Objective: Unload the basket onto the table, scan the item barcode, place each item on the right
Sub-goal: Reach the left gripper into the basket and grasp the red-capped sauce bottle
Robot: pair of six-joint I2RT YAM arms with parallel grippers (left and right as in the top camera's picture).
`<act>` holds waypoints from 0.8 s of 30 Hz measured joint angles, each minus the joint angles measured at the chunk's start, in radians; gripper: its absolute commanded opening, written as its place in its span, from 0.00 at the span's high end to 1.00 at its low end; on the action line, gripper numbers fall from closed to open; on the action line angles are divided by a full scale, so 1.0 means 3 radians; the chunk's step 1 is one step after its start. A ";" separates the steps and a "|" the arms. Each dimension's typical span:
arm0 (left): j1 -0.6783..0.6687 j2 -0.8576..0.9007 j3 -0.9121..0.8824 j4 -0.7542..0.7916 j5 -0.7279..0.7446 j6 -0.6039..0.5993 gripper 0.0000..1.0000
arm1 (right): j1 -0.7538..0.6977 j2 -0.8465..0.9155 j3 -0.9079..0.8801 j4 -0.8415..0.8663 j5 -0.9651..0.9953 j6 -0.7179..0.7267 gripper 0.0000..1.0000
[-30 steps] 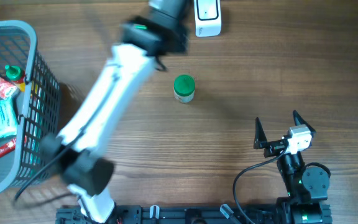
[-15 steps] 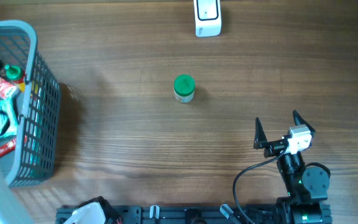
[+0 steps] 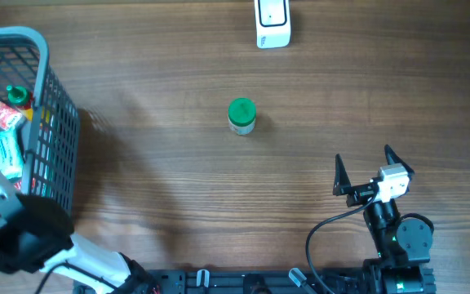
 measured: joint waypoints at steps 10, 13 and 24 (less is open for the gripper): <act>-0.0005 0.0406 0.0000 -0.0121 0.0313 0.0000 0.00 | 0.0000 0.0000 0.0000 -0.0001 0.0000 0.0000 0.00; -0.0009 0.0436 0.0000 -0.0183 0.0315 0.0001 0.00 | 0.0000 0.0000 0.0000 0.0000 0.0000 0.0000 0.00; -0.0107 0.0594 0.0001 -0.0114 0.0317 0.0000 0.00 | 0.0000 0.0000 0.0000 0.0000 0.0000 0.0000 0.00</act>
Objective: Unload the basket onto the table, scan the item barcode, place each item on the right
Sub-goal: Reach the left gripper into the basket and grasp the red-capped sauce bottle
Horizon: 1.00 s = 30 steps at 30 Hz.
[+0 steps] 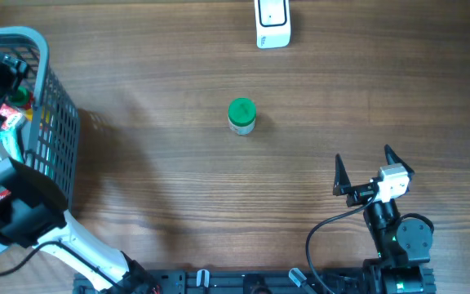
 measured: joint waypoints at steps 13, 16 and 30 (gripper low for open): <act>-0.0047 0.0220 -0.0001 -0.0001 0.0019 -0.0078 0.37 | 0.0000 0.0000 0.0000 0.0000 0.0000 0.0000 0.00; -0.0047 0.0220 -0.0001 0.0000 0.0019 -0.0113 0.43 | 0.0000 0.0000 0.0000 0.0000 0.0000 0.0000 0.00; -0.0046 0.0177 -0.0001 -0.0051 -0.0036 -0.0136 0.55 | 0.0000 0.0000 0.0000 -0.0001 0.0000 0.0000 0.00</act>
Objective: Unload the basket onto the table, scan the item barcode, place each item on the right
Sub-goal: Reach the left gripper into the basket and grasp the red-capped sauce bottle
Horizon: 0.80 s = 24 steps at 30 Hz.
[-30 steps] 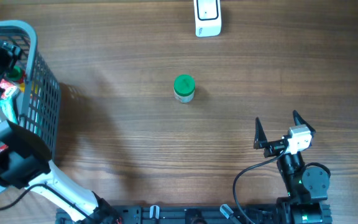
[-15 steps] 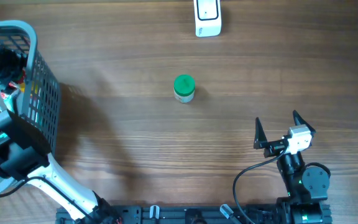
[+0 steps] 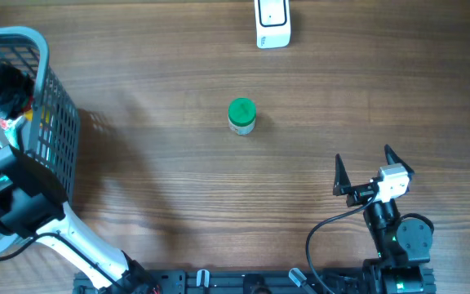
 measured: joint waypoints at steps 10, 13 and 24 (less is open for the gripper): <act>0.0000 -0.0722 -0.0013 0.0001 -0.0008 -0.0001 0.55 | 0.0000 0.0000 0.0000 0.0001 0.0000 0.0000 0.00; -0.0001 -0.1094 -0.0003 0.0028 -0.0019 -0.0019 0.55 | 0.0000 0.0000 0.0000 0.0001 0.0000 0.0000 0.00; -0.0240 -0.2354 0.0045 0.0175 -0.0069 -0.0234 0.55 | 0.0000 0.0000 0.0000 0.0001 0.0000 0.0000 0.00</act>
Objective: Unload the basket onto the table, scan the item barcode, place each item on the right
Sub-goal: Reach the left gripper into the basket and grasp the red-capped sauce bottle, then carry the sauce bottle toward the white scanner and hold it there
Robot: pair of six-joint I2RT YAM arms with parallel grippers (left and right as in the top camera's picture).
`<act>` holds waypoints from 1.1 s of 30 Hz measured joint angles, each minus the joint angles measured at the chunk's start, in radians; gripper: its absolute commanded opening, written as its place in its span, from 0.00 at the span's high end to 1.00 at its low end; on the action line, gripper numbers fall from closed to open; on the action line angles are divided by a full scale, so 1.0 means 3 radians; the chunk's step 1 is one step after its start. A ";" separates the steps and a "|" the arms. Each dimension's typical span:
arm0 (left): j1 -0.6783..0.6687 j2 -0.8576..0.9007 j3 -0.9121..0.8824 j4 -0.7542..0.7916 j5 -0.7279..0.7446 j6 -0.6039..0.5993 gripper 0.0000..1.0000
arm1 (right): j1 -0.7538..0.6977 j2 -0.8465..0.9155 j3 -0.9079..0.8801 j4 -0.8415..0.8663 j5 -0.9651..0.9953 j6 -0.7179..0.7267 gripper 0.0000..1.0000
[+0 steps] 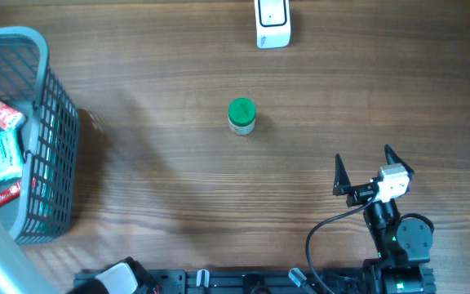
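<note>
A small jar with a green lid (241,115) stands upright in the middle of the table. The white scanner (272,23) rests at the far edge, a little right of centre. My right gripper (363,157) is open at the near right, its fingers spread with nothing between them. Of my left arm only a blurred grey stretch shows at the lower left corner; its gripper is out of view. A yellow and red thing peeks in at the left edge over the basket; what holds it is hidden.
A grey wire basket (51,131) stands at the left edge. It holds a red and white packet (6,117), a green and white box (2,155) and a red item (6,192). The right arm's cable (325,229) loops near its base.
My left arm, which reached down into the basket, has left it; only a blurred stretch shows at the corner. The basket's contents lie uncovered. The right arm and jar have not moved.
My left arm stood at the basket's near end, with a green-capped bottle showing inside. It then reached deeper over that bottle, twice. Now the arm is out of the basket, the green-capped bottle no longer shows there, and a yellow-red thing sits at the left edge.
</note>
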 measured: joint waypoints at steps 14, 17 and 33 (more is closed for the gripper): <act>-0.1732 0.0326 0.0018 -0.0151 -0.0020 -0.0367 0.54 | 0.0000 0.0000 0.0000 0.0000 0.0000 0.0000 0.00; -0.1965 0.0542 0.0018 -0.0331 -0.0027 -0.0576 0.54 | 0.0000 0.0000 0.0000 0.0000 0.0000 0.0000 0.00; -0.3071 0.1892 0.0017 -0.0787 -0.0193 -0.1059 0.52 | 0.0000 0.0000 0.0000 0.0000 0.0000 0.0000 0.00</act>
